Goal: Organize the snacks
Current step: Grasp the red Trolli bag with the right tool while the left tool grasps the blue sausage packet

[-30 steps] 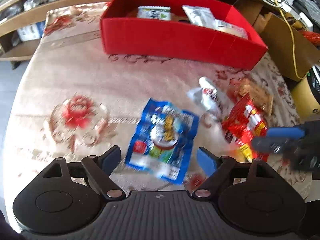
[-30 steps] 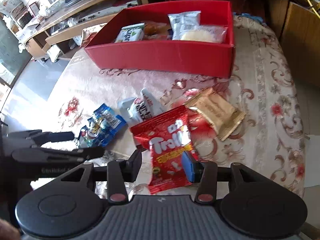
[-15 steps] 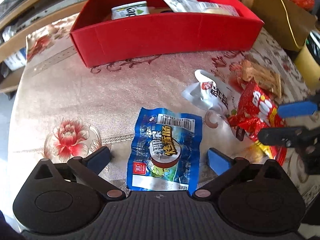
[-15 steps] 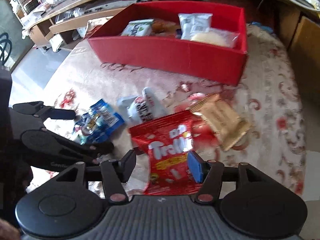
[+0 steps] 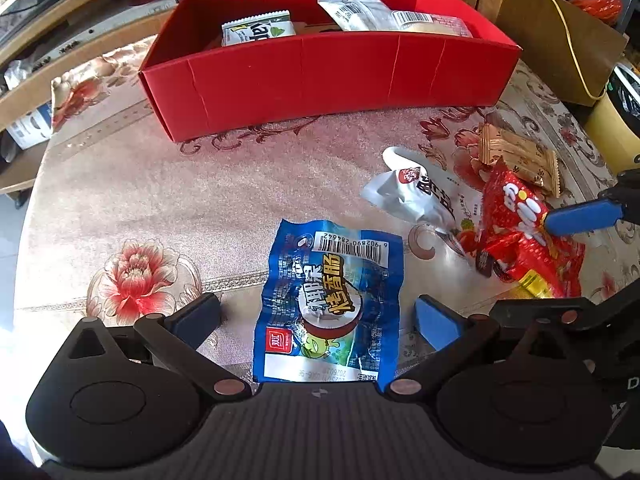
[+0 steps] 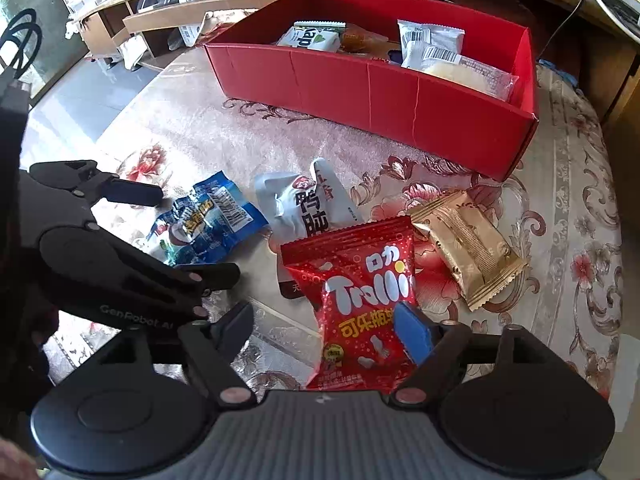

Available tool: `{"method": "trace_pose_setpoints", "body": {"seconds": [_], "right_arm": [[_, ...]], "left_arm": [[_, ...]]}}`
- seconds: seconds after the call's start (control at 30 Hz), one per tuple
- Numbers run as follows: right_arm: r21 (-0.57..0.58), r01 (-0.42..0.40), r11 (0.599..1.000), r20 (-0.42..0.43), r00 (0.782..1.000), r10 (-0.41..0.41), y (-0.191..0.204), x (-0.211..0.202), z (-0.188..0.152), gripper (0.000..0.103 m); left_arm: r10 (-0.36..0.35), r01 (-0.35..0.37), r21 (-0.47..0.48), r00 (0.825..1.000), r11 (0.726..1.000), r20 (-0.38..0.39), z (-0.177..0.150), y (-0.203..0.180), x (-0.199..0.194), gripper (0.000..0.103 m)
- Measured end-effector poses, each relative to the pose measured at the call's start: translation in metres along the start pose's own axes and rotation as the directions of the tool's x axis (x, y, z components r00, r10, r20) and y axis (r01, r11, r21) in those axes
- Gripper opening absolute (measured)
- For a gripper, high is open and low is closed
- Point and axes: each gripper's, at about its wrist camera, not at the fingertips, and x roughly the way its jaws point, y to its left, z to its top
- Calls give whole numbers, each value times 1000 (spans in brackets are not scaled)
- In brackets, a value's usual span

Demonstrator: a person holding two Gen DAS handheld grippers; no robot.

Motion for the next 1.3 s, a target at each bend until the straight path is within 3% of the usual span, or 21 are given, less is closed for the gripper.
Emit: {"method": "trace_pose_setpoints", "body": {"seconds": [0.07,0.47,0.53,0.67,0.8,0.83,0.97,1.03,1.13,1.3], "right_arm": [[12,4,1000,-7,1000,-4,-2,2,1,92],[31,11,999,-38,999,-10,-9,2,5,96],[47,2,999,-40,999,0,-10,-3,8,86],[61,-35,998,-13,999,36,-20,-16,11,86],[43,25,999,-98,995,-21,-33,7,12,87],[49,15,999,-106,994,-10,-34,12,12,94],[-37,60,998,-88,994,-63,-16,16,14,94],[-63,94,994,-77,992,-98,-10,15,9,88],[-53,90,995,-61,994,-93,-7,9,6,67],[-2,81,997,-56,995,-81,-8,3,6,60]], "left_arm": [[-3,3,7,1000,1000,-2,0,0,0,103],[-20,21,42,999,999,-25,2,1,0,103],[-27,28,54,999,998,-24,1,2,-1,103],[-29,30,60,999,998,-14,-1,2,-1,103],[-24,25,53,1000,998,-12,-1,1,-1,103],[-23,24,53,1000,998,-9,-1,0,-1,103],[-25,24,59,1000,998,14,-2,-1,-1,103],[-29,26,69,999,997,44,-4,-1,-1,103],[-26,23,62,998,998,53,-2,-1,1,103],[-19,18,34,999,999,37,3,-1,1,102]]}}
